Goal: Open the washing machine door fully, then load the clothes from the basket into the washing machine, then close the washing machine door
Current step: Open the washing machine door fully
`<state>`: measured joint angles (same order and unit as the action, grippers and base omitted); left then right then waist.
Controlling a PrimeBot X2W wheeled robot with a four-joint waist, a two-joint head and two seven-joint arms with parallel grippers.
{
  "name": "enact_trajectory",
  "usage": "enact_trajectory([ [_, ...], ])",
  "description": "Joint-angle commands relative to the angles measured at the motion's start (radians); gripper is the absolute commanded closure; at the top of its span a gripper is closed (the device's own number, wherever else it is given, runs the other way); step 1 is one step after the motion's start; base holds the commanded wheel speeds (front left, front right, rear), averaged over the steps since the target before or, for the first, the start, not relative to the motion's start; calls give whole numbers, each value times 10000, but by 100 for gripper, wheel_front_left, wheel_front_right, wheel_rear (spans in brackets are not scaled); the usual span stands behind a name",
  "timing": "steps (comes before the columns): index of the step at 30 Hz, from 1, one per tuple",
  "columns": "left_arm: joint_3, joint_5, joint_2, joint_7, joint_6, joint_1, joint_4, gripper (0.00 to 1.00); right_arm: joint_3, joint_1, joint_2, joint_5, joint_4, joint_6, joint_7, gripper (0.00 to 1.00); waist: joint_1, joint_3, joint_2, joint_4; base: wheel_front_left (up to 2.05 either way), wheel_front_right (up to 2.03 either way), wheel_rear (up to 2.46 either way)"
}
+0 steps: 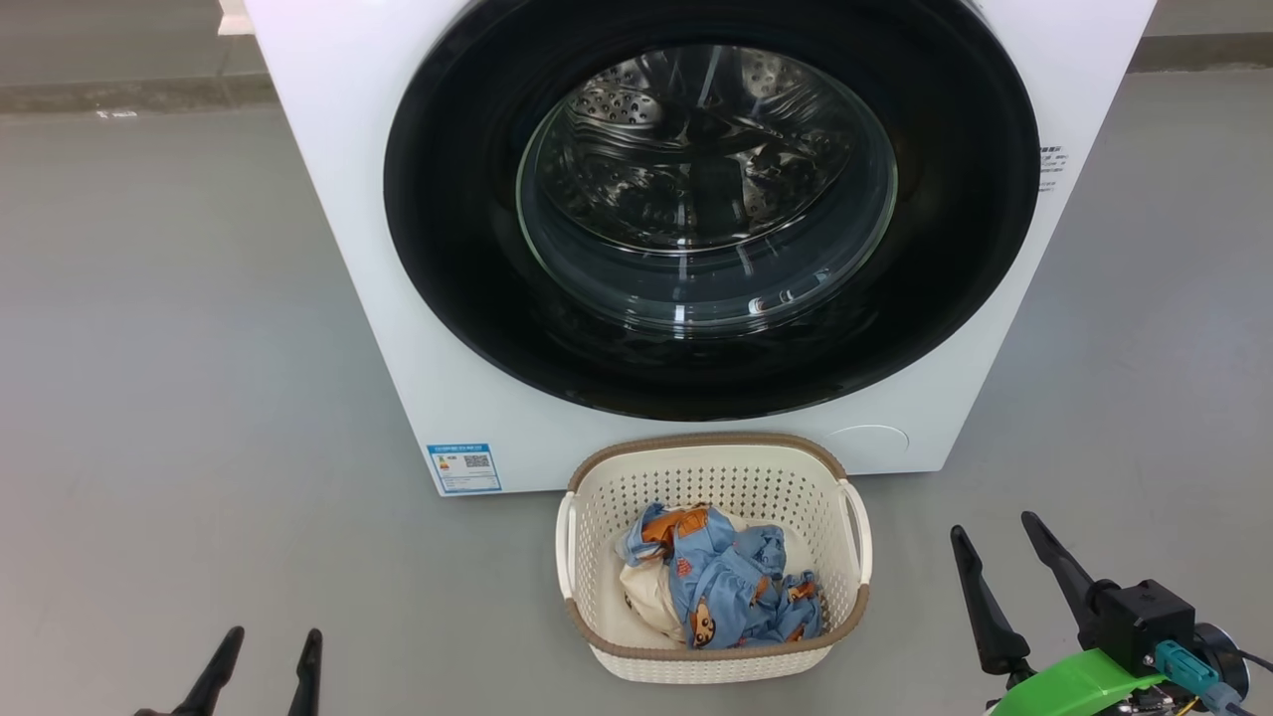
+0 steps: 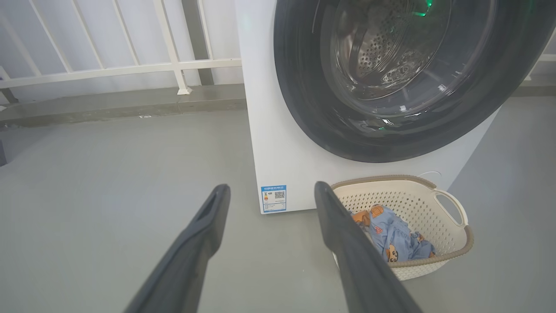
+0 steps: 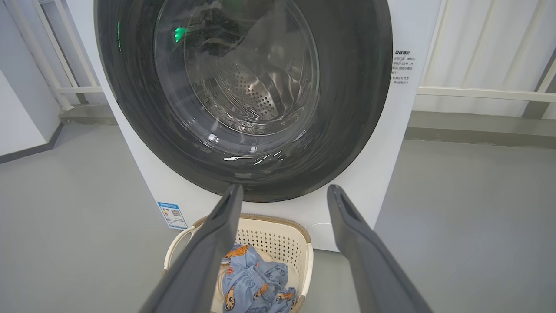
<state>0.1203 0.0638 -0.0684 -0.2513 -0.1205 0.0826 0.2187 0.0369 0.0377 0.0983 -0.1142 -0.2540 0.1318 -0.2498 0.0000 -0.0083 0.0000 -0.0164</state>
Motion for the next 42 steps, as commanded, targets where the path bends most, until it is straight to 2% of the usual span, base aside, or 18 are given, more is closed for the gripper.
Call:
enact_trajectory([
  [1, 402, -54, -83, -105, -35, -332, -193, 0, -288, 349, 101, 111, 250, -11, -120, 0, 0, 1, 0, -4, 22, 22, -45],
  [10, 506, -115, -24, -105, -57, -371, -302, 0, -296, 329, 37, 124, 260, -11, -120, 0, 0, 30, 0, -56, 62, 62, -124],
  [30, 631, -46, 46, -105, -89, -385, -714, 0, -273, 340, 15, 145, 219, -11, -120, 0, 0, 49, 0, -57, 116, 116, -232],
  [42, 550, -112, 73, -105, -98, -322, -650, 0, -280, 312, 9, 132, 260, -11, -120, 0, 0, 61, 0, -49, 37, 37, -73],
])
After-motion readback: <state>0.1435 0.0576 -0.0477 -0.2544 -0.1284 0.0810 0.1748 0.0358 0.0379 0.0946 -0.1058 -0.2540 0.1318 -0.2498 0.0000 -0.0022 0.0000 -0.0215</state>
